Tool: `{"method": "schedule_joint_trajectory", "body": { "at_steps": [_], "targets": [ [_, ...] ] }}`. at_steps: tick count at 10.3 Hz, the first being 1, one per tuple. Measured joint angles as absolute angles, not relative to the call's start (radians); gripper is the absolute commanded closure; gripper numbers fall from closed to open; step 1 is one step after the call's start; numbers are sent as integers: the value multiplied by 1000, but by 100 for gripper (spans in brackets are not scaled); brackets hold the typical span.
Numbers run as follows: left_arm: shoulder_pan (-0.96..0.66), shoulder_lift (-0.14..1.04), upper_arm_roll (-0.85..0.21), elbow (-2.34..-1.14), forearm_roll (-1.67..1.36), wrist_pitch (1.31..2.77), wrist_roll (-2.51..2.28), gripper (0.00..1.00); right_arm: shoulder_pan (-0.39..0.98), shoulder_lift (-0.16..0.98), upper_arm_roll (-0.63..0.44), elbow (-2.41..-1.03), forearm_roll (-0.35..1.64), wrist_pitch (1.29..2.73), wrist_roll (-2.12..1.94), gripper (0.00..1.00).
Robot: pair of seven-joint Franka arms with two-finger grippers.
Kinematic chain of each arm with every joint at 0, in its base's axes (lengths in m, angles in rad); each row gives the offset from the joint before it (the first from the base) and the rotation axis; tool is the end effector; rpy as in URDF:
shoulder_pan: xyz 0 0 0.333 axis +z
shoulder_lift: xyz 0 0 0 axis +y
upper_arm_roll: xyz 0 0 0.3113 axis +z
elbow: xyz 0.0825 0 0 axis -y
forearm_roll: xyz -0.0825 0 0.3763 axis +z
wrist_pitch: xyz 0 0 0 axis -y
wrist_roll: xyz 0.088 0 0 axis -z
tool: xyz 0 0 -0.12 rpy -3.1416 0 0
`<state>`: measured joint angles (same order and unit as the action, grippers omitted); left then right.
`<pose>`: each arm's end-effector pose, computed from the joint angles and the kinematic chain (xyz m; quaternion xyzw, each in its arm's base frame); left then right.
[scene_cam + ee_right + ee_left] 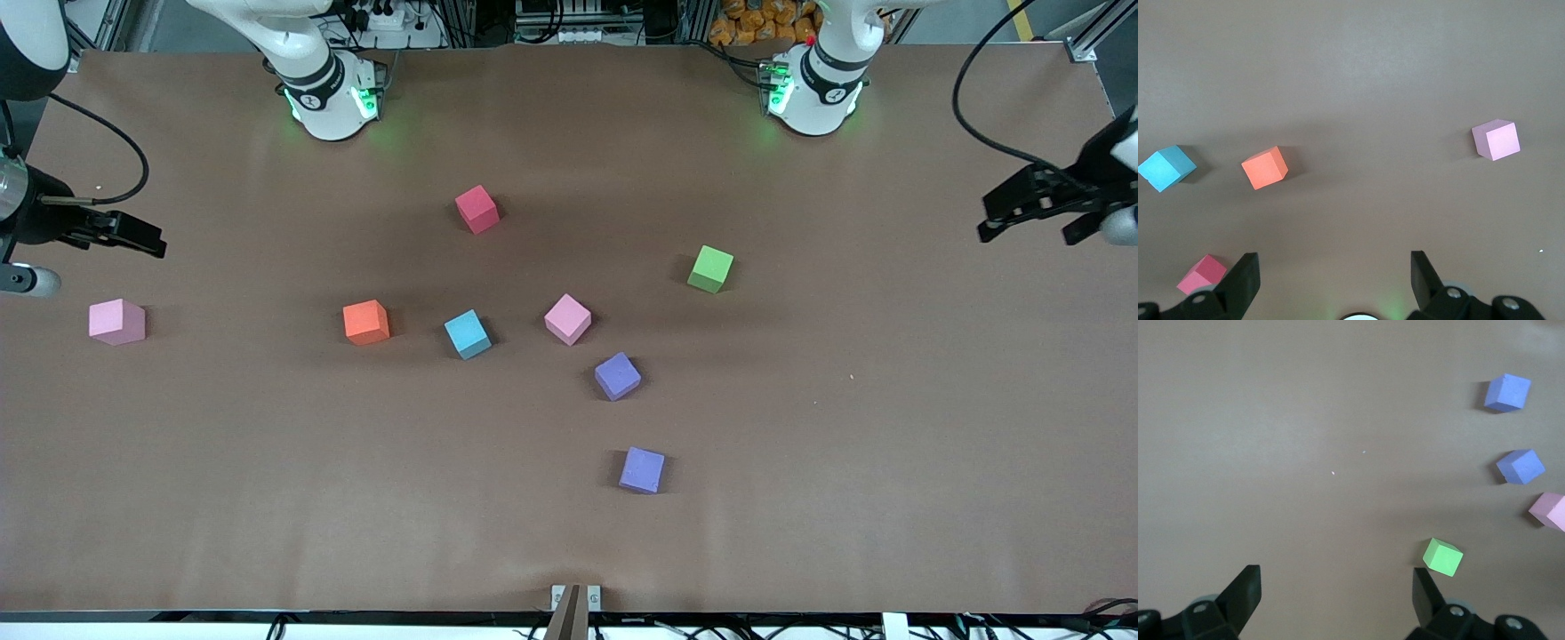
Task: Arrange blocks into number 1
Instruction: 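Reach the left gripper toward the green cube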
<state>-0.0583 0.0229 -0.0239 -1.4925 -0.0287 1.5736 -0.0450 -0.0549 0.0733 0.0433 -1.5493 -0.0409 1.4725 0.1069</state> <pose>0.5534 -0.0489 0.6309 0.9993 -0.0190 0.0281 0.0164 0.5541 -0.0125 0.5686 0.9952 -0.0595 -0.0739 0.0224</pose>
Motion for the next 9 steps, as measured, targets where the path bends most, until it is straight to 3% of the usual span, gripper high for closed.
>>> {"method": "schedule_joint_trajectory", "body": {
  "at_steps": [9],
  "targets": [
    [-244, 145, -26, -1492, -32, 1647, -280, 0, -58, 76, 41, -1549, -41, 1470, 107, 0]
  ]
}}
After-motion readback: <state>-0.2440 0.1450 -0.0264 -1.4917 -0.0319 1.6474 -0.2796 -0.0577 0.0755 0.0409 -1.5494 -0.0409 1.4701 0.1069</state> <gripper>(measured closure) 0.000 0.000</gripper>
